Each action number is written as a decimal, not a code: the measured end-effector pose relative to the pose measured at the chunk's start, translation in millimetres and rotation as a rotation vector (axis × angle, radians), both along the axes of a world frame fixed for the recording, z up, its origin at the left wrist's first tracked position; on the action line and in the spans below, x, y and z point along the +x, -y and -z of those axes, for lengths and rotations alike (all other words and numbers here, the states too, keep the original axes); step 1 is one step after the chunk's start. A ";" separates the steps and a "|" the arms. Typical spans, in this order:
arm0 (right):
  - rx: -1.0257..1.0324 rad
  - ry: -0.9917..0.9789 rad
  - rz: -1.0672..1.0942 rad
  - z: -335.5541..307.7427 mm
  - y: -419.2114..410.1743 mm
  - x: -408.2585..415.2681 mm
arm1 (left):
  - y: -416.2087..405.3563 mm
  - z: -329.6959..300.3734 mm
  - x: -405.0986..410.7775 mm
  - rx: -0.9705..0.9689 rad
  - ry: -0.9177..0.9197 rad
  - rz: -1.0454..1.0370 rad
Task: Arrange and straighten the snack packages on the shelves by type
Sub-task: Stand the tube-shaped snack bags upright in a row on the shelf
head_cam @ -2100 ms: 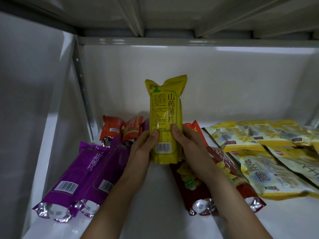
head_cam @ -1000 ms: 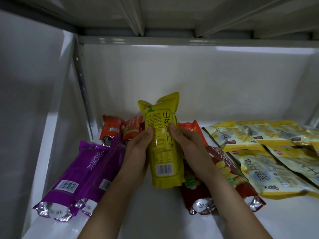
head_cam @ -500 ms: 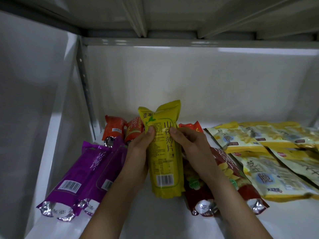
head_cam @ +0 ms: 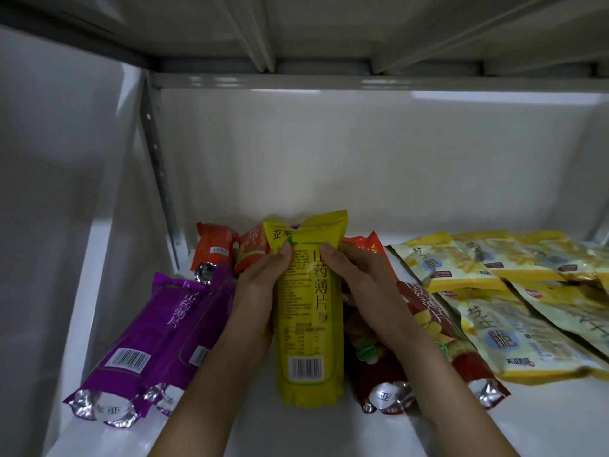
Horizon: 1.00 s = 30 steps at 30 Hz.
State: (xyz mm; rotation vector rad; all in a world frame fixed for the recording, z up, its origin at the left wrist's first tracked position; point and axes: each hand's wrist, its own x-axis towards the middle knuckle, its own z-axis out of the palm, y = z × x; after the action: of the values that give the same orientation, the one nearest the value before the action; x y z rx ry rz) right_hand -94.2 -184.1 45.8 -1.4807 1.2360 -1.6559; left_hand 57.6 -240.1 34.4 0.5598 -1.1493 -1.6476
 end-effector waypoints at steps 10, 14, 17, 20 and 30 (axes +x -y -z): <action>-0.006 0.116 0.028 1.1 1.9 -2.5 | -2.0 1.0 -1.6 0.056 0.044 0.033; -0.008 0.065 0.042 0.8 2.7 -3.8 | -3.2 -0.3 -1.8 0.071 0.038 0.008; -0.006 0.055 0.024 0.4 1.3 -2.4 | -1.0 -4.3 2.3 0.047 0.056 -0.029; -0.002 0.050 0.004 -0.5 -1.9 0.6 | -3.6 -6.2 4.1 0.028 0.114 -0.032; -0.010 0.032 0.057 3.7 2.0 1.8 | 14.6 -34.4 -5.5 0.224 0.248 -0.065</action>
State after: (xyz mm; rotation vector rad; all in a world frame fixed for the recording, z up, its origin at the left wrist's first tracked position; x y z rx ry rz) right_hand -92.4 -186.1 42.1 -1.4320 1.2655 -1.7187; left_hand 52.0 -254.6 68.8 0.9570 -1.1151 -1.6957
